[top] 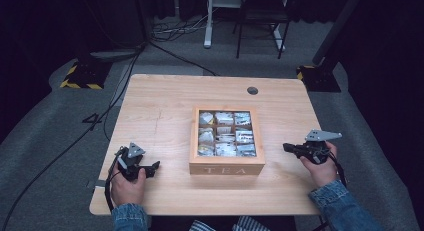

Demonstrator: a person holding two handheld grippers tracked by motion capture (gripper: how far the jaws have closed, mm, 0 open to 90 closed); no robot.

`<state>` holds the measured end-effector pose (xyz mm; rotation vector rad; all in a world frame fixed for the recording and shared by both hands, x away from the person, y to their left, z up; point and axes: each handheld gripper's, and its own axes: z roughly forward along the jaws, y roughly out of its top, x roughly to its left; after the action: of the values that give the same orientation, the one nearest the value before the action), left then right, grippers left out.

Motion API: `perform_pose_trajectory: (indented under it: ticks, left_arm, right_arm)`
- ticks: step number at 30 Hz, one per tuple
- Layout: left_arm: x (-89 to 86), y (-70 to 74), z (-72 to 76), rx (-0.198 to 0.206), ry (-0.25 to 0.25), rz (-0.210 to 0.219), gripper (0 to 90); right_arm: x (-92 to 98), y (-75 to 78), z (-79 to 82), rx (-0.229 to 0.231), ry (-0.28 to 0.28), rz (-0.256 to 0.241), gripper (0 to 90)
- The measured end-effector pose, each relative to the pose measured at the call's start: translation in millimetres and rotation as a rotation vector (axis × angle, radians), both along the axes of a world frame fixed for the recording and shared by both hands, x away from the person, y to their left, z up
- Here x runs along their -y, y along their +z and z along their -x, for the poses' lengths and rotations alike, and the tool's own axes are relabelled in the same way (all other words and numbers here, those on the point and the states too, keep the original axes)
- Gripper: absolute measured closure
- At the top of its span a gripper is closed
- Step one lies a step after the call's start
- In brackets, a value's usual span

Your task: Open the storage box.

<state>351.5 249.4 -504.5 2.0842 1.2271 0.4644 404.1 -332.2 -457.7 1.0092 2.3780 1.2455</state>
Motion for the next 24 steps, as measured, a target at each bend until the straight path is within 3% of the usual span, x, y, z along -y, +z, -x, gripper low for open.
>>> perform_pose_trajectory:
  ticks: [11,13,14,17,24]
  left_arm:
    - [0.0,0.0,0.0,0.0,0.0,0.0,19.5]
    - [0.0,0.0,0.0,0.0,0.0,0.0,19.5]
    - [0.0,0.0,0.0,0.0,0.0,0.0,19.5]
    - [0.0,0.0,0.0,0.0,0.0,0.0,19.5]
    - [0.0,0.0,0.0,0.0,-0.001,-0.001,19.5]
  right_arm:
    - [-10.2,23.2,17.9,0.016,0.143,-0.022,90.0]
    - [-13.8,25.4,20.3,0.013,0.176,-0.013,90.0]
    - [-19.2,27.4,23.5,0.003,0.224,0.0,90.0]
    - [-25.2,29.9,27.4,0.007,0.268,0.024,90.0]
    - [-44.3,30.3,35.6,-0.039,0.381,0.073,90.0]
